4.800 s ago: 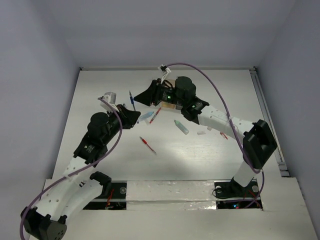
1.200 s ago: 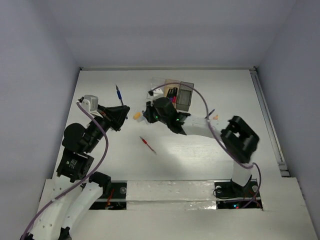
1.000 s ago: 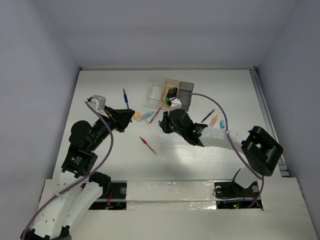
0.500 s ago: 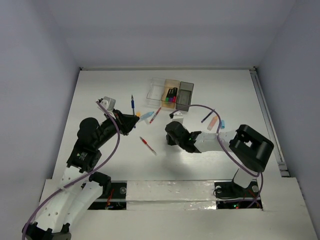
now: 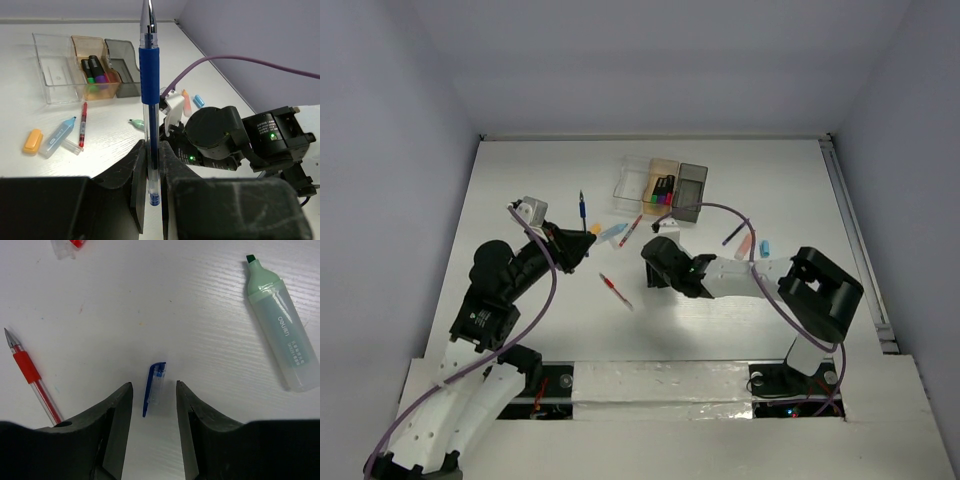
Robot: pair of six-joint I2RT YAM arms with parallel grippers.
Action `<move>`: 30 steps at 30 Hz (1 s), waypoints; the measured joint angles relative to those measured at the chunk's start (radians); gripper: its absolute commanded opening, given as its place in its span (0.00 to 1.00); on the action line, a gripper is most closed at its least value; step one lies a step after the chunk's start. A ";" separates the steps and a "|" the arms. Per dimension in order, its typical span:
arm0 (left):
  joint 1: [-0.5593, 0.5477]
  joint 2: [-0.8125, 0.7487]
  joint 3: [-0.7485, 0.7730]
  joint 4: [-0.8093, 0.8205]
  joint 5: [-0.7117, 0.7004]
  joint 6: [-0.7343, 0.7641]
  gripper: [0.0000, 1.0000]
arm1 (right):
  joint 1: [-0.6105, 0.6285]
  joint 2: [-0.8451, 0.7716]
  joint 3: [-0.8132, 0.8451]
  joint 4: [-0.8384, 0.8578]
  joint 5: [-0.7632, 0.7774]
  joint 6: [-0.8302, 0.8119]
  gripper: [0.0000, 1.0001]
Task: Sort the stationery into containers
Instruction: Close the pen cap on the pen.
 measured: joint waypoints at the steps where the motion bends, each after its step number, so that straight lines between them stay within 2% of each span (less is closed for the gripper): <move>1: 0.000 -0.002 0.000 0.000 0.000 0.000 0.00 | 0.000 0.003 0.016 -0.020 -0.002 -0.008 0.45; 9: 0.000 -0.006 0.000 0.000 0.000 0.003 0.00 | 0.000 0.139 0.212 -0.182 0.031 -0.051 0.42; 15: 0.000 -0.016 0.000 0.000 0.000 0.003 0.00 | 0.000 0.154 0.221 -0.226 0.048 -0.053 0.41; 18: 0.000 -0.018 0.000 0.000 0.001 0.003 0.00 | 0.000 0.154 0.221 -0.226 0.046 -0.052 0.37; 23: 0.000 -0.018 0.000 0.000 0.000 0.003 0.00 | 0.000 0.154 0.221 -0.226 0.040 -0.052 0.36; 24: 0.000 -0.017 0.000 0.000 0.000 0.003 0.00 | 0.000 0.154 0.221 -0.226 0.040 -0.053 0.33; 25: 0.000 -0.017 0.000 0.000 0.000 0.003 0.00 | 0.000 0.154 0.221 -0.227 0.039 -0.055 0.26; 27: 0.000 -0.017 0.000 0.000 0.000 0.003 0.00 | 0.000 0.154 0.222 -0.229 0.035 -0.060 0.27; 28: 0.000 -0.017 0.000 0.000 0.000 0.003 0.00 | 0.000 0.154 0.224 -0.234 0.034 -0.062 0.33; 30: 0.000 -0.017 0.000 0.000 0.000 0.003 0.00 | 0.000 0.154 0.229 -0.249 0.032 -0.068 0.37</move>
